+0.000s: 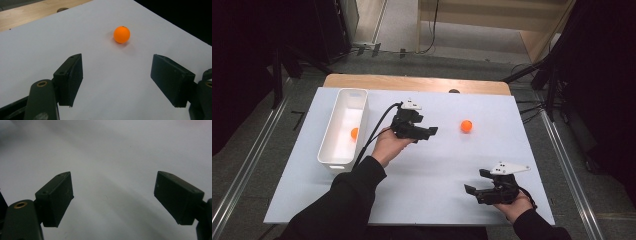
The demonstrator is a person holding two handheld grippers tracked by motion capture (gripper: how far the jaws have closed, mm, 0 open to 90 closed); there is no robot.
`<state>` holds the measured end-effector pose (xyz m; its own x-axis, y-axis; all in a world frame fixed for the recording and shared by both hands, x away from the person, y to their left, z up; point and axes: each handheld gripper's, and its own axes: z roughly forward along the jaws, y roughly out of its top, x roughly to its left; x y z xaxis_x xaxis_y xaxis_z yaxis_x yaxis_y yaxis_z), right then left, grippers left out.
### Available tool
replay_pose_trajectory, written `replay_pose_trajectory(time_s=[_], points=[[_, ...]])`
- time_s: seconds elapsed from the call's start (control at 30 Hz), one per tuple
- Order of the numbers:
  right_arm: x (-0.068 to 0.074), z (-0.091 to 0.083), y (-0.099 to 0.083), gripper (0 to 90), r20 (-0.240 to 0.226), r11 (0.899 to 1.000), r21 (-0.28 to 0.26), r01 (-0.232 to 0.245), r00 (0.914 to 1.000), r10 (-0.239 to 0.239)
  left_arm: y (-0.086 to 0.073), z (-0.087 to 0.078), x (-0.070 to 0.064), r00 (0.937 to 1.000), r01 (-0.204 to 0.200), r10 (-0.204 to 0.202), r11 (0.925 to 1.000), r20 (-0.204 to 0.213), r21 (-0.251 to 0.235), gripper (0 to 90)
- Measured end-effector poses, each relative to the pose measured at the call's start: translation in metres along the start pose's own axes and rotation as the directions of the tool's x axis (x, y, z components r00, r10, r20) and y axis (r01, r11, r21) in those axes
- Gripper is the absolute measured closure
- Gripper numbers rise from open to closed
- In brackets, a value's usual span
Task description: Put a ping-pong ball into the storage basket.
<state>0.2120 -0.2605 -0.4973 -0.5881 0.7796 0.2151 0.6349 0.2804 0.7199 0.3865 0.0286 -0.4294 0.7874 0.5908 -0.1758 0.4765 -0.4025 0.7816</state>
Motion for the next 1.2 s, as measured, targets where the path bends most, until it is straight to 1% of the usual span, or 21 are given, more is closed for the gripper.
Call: replay_pose_trajectory(time_s=[0.1, 0.17, 0.3, 0.37, 0.47, 0.5, 0.57, 0.6, 0.73, 0.8, 0.83, 0.9, 0.93, 0.97, 1.0, 1.03, 1.07, 1.1, 1.13, 1.17, 1.2], points=[[0.0, 0.0, 0.0, 14.3, -0.003, 1.0, 0.002, 0.002, 1.0, -0.002, 0.002, 0.006, 0.0, 0.9999, 0.01, -0.01, 0.9999, -0.012, 0.014, 26.7], [0.0, 0.001, 0.0, 14.3, -0.007, 1.0, 0.003, 0.0, 1.0, 0.0, 0.003, 0.01, 0.001, 0.9997, 0.024, -0.024, 0.9996, -0.011, 0.015, 26.9], [-0.001, 0.001, 0.0, 14.3, -0.003, 1.0, 0.004, 0.005, 1.0, -0.005, 0.006, 0.015, 0.001, 0.9993, 0.039, -0.038, 0.9989, -0.004, 0.028, 26.8], [-0.001, 0.002, 0.001, 14.3, -0.003, 1.0, 0.003, 0.0, 1.0, 0.0, 0.008, 0.017, 0.0, 0.9995, 0.032, -0.032, 0.999, 0.0, 0.03, 26.8], [0.0, 0.003, 0.001, 14.3, -0.009, 1.0, 0.008, 0.001, 1.0, -0.001, 0.009, 0.022, -0.003, 0.9999, 0.011, -0.011, 0.9986, -0.011, 0.051, 26.9], [0.0, 0.003, 0.001, 14.3, -0.011, 1.0, 0.011, 0.002, 0.9999, -0.002, 0.009, 0.024, -0.003, 0.9999, 0.007, -0.006, 0.999, -0.011, 0.043, 26.9], [0.0, 0.004, 0.001, 14.3, -0.014, 1.0, 0.013, 0.009, 0.9999, -0.009, 0.01, 0.027, -0.004, 0.9998, 0.021, -0.021, 0.9993, 0.003, 0.031, 26.9], [0.001, 0.005, 0.001, 14.3, -0.014, 1.0, 0.016, 0.01, 0.9999, -0.009, 0.011, 0.028, -0.004, 0.9997, 0.02, -0.02, 0.9994, 0.016, 0.03, 26.8], [0.0, 0.005, 0.002, 14.3, -0.016, 1.0, 0.013, 0.01, 0.9998, -0.01, 0.014, 0.035, -0.007, 0.9999, 0.006, -0.006, 0.9997, 0.011, 0.024, 26.7], [0.0, 0.005, 0.002, 14.3, -0.012, 1.0, 0.01, 0.015, 0.9998, -0.015, 0.015, 0.037, -0.007, 0.9997, -0.008, 0.007, 0.9996, 0.024, 0.027, 26.7], [0.0, 0.004, 0.002, 14.3, -0.012, 1.0, 0.009, 0.014, 0.9998, -0.014, 0.017, 0.038, -0.007, 0.9997, -0.008, 0.007, 0.9997, 0.024, 0.024, 26.8], [0.0, 0.004, 0.002, 14.2, -0.013, 1.0, 0.007, 0.016, 0.9998, -0.015, 0.018, 0.041, -0.008, 0.9992, 0.009, -0.01, 0.9997, 0.039, 0.021, 26.7], [0.0, 0.004, 0.002, 14.3, -0.013, 1.0, 0.007, 0.009, 0.9999, -0.009, 0.02, 0.042, -0.008, 0.9993, -0.001, 0.0, 0.9996, 0.037, 0.027, 26.7], [0.0, 0.004, 0.002, 14.3, -0.013, 1.0, 0.006, 0.007, 0.9999, -0.007, 0.021, 0.045, -0.01, 0.9993, -0.001, 0.0, 0.9996, 0.037, 0.03, 26.6], [0.0, 0.004, 0.002, 14.3, -0.014, 1.0, 0.006, 0.005, 0.9999, -0.005, 0.022, 0.048, -0.011, 0.999, -0.011, 0.01, 0.9994, 0.043, 0.033, 25.5], [0.001, 0.003, 0.002, 14.3, -0.014, 1.0, 0.006, 0.008, 0.9999, -0.007, 0.023, 0.051, -0.011, 0.9985, -0.017, 0.015, 0.9989, 0.053, 0.044, 22.5], [0.001, 0.003, 0.002, 14.3, -0.014, 1.0, 0.005, 0.008, 0.9999, -0.008, 0.025, 0.054, -0.012, 0.9971, -0.018, 0.013, 0.9981, 0.075, 0.059, 20.6], [0.0, 0.004, 0.003, 14.3, -0.015, 1.0, 0.004, 0.011, 0.9998, -0.011, 0.026, 0.057, -0.013, 0.9957, -0.013, 0.006, 0.9975, 0.092, 0.07, 16.4], [0.0, 0.004, 0.003, 14.3, -0.016, 1.0, 0.004, 0.01, 0.9998, -0.01, 0.027, 0.06, -0.014, 0.9949, -0.023, 0.015, 0.9966, 0.1, 0.079, 7.8], [0.0, 0.004, 0.003, 14.3, -0.017, 1.0, 0.003, 0.01, 0.9998, -0.01, 0.028, 0.062, -0.015, 0.9951, -0.033, 0.025, 0.996, 0.095, 0.083, 0.2], [0.0, 0.004, 0.003, 14.3, -0.019, 1.0, 0.005, 0.007, 0.9998, -0.007, 0.029, 0.063, -0.016, 0.9956, -0.044, 0.037, 0.9959, 0.086, 0.079, 0.0]])
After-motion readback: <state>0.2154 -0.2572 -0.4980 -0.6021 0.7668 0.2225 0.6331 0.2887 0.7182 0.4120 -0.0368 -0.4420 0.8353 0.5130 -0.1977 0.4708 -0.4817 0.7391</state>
